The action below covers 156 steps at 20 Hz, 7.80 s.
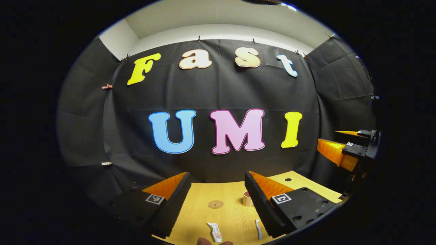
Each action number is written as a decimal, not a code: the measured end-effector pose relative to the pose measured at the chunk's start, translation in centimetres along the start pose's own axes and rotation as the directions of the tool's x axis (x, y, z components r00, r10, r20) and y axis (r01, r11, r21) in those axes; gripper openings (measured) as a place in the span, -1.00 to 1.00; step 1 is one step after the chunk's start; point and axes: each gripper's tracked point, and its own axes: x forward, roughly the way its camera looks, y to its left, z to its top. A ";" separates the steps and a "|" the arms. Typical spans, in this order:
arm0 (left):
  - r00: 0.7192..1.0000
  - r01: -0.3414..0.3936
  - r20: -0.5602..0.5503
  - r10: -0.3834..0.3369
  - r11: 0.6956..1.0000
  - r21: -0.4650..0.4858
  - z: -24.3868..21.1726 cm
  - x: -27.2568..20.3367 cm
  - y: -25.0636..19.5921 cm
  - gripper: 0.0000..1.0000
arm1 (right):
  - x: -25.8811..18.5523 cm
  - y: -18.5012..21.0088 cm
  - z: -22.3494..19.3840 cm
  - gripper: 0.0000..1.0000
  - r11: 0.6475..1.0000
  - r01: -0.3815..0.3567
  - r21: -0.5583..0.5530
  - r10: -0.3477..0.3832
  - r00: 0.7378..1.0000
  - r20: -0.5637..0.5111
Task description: Put the toothbrush and toothpaste on the desktop into the cup, then pick up the cup and place it on the coaster on the desktop.
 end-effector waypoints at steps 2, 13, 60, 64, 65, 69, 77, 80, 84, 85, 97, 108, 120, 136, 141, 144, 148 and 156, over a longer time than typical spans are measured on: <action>0.999 0.010 -0.044 -0.010 1.000 0.008 -1.5 0.6 -0.4 0.96 | 0.1 0.1 -0.2 0.97 1.000 -0.004 -0.006 0.004 1.000 -0.005; 0.883 0.019 -0.469 -0.012 1.000 0.010 -18.9 5.4 -0.8 0.96 | 0.5 1.1 -5.4 0.94 0.999 -0.046 0.021 0.048 0.989 -0.136; 0.496 0.061 -0.855 -0.151 0.988 -0.140 -42.6 8.5 -0.4 -0.52 | -4.9 12.0 -42.2 0.72 0.991 -0.013 0.132 0.129 0.332 -0.935; 0.519 0.048 -0.840 -0.161 0.986 -0.159 -41.1 7.8 0.7 -0.52 | -4.5 12.8 -44.1 0.65 0.993 -0.016 0.114 0.114 0.285 -0.952; 0.524 0.046 -0.836 -0.162 0.986 -0.162 -40.8 7.5 0.9 -0.52 | -4.7 13.0 -44.5 0.56 0.994 -0.016 0.111 0.111 0.274 -0.955; 0.532 0.036 -0.831 -0.165 0.984 -0.173 -40.0 6.6 1.8 -0.53 | -4.5 13.5 -45.5 0.38 0.995 -0.021 0.101 0.103 0.245 -0.964; 0.533 0.010 -0.833 -0.149 0.985 -0.170 -39.6 6.4 2.9 -0.53 | -5.0 13.6 -45.6 -0.72 0.997 -0.030 0.078 0.082 0.183 -0.980; 0.542 0.005 -0.828 -0.146 0.985 -0.170 -39.2 6.8 2.8 -0.53 | -4.8 13.6 -45.6 -0.80 0.994 -0.044 0.100 0.107 0.193 -0.975; 0.571 0.011 -0.803 -0.168 0.980 -0.197 -38.1 7.7 1.7 -0.53 | -4.7 13.6 -44.8 -0.84 0.986 -0.022 0.165 0.165 0.257 -0.952; 0.589 0.017 -0.786 -0.186 0.976 -0.218 -37.4 8.1 1.2 -0.52 | -4.2 13.5 -44.2 -0.84 0.983 -0.007 0.183 0.177 0.295 -0.939; 0.929 0.211 -0.151 -0.337 0.819 -0.533 -16.4 25.0 -8.4 -0.55 | 1.5 7.3 -33.3 -0.85 0.915 0.050 0.401 0.277 0.645 -0.712; 0.961 0.220 -0.059 -0.271 0.875 -0.431 -19.4 36.7 -14.0 -0.55 | 2.9 4.1 -33.0 -0.85 0.888 0.000 0.459 0.345 0.659 -0.668; 0.947 0.178 -0.184 -0.265 0.905 -0.387 -28.1 38.4 -15.8 -0.48 | 6.9 2.0 -34.5 -0.86 0.878 0.005 0.478 0.350 0.674 -0.650; 0.928 0.144 -0.231 -0.292 0.854 -0.500 -28.2 32.7 -14.2 0.03 | 23.2 2.6 -28.8 -0.86 0.825 -0.038 0.563 0.320 0.854 -0.411; 0.929 0.092 -0.262 -0.261 0.850 -0.519 -27.7 27.6 -12.0 0.04 | 27.2 4.7 -29.0 -0.86 0.806 -0.058 0.589 0.316 0.884 -0.345; 0.928 0.063 -0.290 -0.233 0.867 -0.495 -27.7 24.5 -10.5 0.04 | 28.3 5.6 -30.6 -0.86 0.801 -0.047 0.597 0.308 0.887 -0.343; 0.923 0.047 -0.315 -0.221 0.878 -0.476 -28.2 21.5 -9.7 0.04 | 29.7 6.1 -32.3 -0.86 0.793 -0.011 0.610 0.272 0.901 -0.337; 0.917 0.060 -0.328 -0.225 0.893 -0.445 -28.4 19.5 -9.6 0.03 | 28.3 7.6 -36.5 -0.86 0.827 0.004 0.562 0.254 0.889 -0.381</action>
